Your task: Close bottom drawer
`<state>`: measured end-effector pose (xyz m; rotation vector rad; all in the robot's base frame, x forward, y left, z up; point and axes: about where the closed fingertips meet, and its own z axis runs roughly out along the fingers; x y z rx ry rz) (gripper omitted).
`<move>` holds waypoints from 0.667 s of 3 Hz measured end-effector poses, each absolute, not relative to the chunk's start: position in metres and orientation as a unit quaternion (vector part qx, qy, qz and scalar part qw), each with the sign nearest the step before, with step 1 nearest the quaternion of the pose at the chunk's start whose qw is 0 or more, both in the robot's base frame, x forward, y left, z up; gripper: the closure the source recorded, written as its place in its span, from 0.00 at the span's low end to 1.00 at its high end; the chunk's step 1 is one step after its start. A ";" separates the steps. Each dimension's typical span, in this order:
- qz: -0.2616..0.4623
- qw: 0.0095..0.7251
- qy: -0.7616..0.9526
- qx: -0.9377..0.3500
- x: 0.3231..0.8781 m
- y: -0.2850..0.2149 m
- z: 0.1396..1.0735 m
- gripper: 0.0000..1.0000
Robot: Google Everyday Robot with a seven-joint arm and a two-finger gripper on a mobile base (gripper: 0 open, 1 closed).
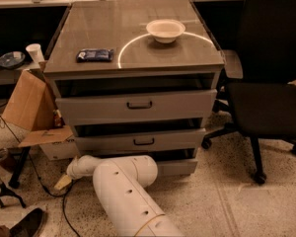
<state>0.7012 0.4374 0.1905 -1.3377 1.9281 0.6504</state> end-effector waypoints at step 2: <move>0.259 0.340 0.727 -0.538 0.688 0.444 0.206 0.00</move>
Offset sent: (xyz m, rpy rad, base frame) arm -0.0474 -0.0021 0.0261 -0.0374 0.0139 0.1038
